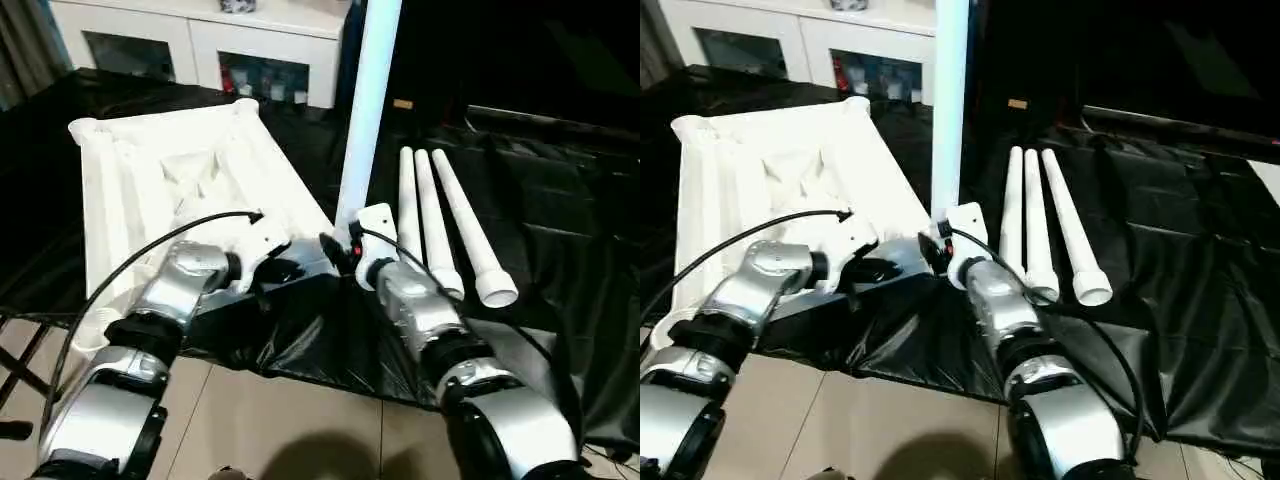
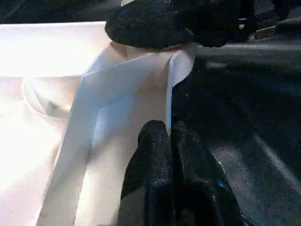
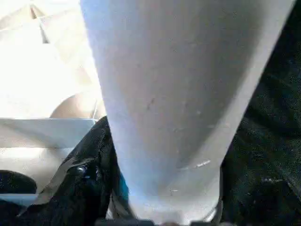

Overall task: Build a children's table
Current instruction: Rotate leg to tighten

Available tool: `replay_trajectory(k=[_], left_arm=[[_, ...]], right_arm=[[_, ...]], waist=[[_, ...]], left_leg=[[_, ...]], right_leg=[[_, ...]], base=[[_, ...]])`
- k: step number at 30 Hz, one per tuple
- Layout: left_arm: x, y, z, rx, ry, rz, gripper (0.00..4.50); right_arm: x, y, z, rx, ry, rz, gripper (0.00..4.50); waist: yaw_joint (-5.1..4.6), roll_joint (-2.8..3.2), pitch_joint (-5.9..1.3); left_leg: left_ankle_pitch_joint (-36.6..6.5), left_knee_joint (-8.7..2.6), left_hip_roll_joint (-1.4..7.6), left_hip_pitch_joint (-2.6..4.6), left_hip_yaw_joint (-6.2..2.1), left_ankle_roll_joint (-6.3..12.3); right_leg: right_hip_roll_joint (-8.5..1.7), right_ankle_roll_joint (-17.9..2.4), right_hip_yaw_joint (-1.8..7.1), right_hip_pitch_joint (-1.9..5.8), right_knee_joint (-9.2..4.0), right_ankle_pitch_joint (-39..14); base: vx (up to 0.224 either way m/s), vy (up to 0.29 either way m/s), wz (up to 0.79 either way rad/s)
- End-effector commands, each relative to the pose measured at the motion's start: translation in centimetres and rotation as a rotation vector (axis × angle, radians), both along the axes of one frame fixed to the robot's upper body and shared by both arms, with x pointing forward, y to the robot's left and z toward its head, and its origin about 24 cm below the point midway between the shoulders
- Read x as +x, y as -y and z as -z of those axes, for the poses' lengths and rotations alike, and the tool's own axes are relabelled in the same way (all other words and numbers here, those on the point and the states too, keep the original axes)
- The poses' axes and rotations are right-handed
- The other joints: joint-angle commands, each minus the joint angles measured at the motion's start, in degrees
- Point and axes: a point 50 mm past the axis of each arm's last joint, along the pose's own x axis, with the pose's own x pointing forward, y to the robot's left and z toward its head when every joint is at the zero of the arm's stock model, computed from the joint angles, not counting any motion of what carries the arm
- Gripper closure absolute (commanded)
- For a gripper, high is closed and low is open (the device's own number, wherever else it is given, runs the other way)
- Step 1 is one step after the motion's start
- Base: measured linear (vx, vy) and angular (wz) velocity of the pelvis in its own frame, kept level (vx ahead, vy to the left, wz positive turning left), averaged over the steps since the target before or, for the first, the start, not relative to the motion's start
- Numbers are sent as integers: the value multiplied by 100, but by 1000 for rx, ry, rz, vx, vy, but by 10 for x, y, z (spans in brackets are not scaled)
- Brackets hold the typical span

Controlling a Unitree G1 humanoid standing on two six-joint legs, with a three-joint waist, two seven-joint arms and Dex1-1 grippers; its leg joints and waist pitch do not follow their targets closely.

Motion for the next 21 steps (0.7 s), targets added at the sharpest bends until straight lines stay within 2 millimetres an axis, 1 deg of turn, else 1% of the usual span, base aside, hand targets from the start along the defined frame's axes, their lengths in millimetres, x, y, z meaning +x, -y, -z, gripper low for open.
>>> replay_trajectory(k=[1,2,3,4,5,6,7,8,9,10,11,13,14,15,17,18,19,20,21], left_arm=[[4,16,1,18,33,-20,450],[4,16,1,18,33,-20,450],[3,15,2,20,32,-19,450],[0,10,1,17,31,19,450],[0,10,1,17,31,19,450],[-3,5,2,33,33,64,450],[-4,3,2,40,36,78,450],[-4,3,2,40,36,78,450],[-8,-5,3,40,20,113,450],[-8,-5,3,39,19,114,450],[-11,-12,2,28,1,139,450],[-12,-16,1,22,-3,154,450],[-14,-20,-1,11,-17,170,450],[-15,-22,-1,6,-22,177,450],[-16,-24,-3,-3,-29,200,450],[-18,-26,-4,-10,-40,223,450],[-18,-26,-4,-10,-40,223,450],[-20,-29,-6,-14,-57,246,450],[-21,-30,-6,-11,-61,259,450]], right_arm=[[-14,-43,0,6,3,-186,110],[-14,-43,0,6,3,-186,110],[-14,-43,-2,23,7,-193,96],[-12,-39,-6,58,34,-233,80],[-12,-39,-6,58,34,-233,71],[-10,-33,-9,48,63,-270,67],[-10,-32,-10,40,71,-280,67],[-10,-32,-10,40,71,-280,53],[-9,-22,-10,13,77,-352,41],[-9,-22,-10,12,77,-355,33],[-9,-14,-10,-11,81,-432,33],[-10,-9,-10,-18,84,-484,33],[-12,-3,-11,-17,87,-556,33],[-13,-1,-11,-16,89,-584,33],[-15,2,-12,-9,89,-638,33],[-18,5,-12,-9,79,-709,33],[-18,5,-12,-9,79,-709,33],[-22,9,-10,-11,60,-792,33],[-24,11,-10,-14,51,-829,33]], waist=[[-11,56,-303],[-14,63,-302],[-21,60,-305],[-22,50,-305],[-15,64,-312],[-20,54,-316],[-13,64,-323],[-27,54,-335],[-21,68,-336],[-25,65,-336],[-36,63,-339],[-27,67,-345],[-21,69,-340],[4,84,-348],[23,85,-349],[28,84,-354],[37,81,-353],[53,82,-346],[58,78,-347]], left_leg=[[-1815,-400,180,66,-123,-150],[-1798,-401,183,63,-127,-141],[-1738,-406,182,46,-131,-125],[-1728,-404,184,51,-124,-113],[-1749,-390,186,62,-118,-72],[-1638,-394,183,33,-119,-54],[-1591,-389,185,36,-114,-48],[-1454,-386,183,-3,-113,-12],[-1347,-380,183,10,-104,6],[-1335,-371,180,17,-95,26],[-1262,-360,180,-9,-93,95],[-1209,-347,185,3,-86,127],[-1154,-344,194,2,-75,158],[-1118,-334,211,10,-65,182],[-1056,-327,221,12,-54,208],[-1035,-322,221,21,-49,218],[-1041,-321,219,18,-49,230],[-1075,-322,220,17,-50,251],[-1102,-319,226,22,-48,260]], right_leg=[[-513,-755,316,157,-533,-2066],[-518,-765,318,158,-524,-2024],[-513,-772,313,180,-511,-1939],[-508,-777,313,175,-511,-1912],[-516,-804,322,166,-510,-1862],[-511,-840,320,197,-490,-1719],[-509,-861,320,196,-478,-1629],[-509,-900,322,234,-447,-1408],[-502,-955,318,231,-433,-1224],[-498,-985,317,229,-429,-1166],[-494,-1060,315,259,-405,-991],[-493,-1122,312,261,-389,-860],[-480,-1196,309,263,-370,-717],[-467,-1249,296,268,-344,-596],[-459,-1336,290,270,-311,-400],[-459,-1376,289,266,-299,-311],[-463,-1385,287,274,-301,-305],[-472,-1380,286,278,-315,-376],[-474,-1370,287,278,-320,-412]], base=[[0,0,0],[0,0,0],[0,0,0],[0,0,0],[0,0,0],[0,0,0],[0,0,0],[0,0,0],[0,0,0],[0,0,0],[0,0,0],[0,0,0],[0,0,0],[0,0,0],[0,0,0],[0,0,0],[0,0,0],[0,0,0],[0,0,0]])
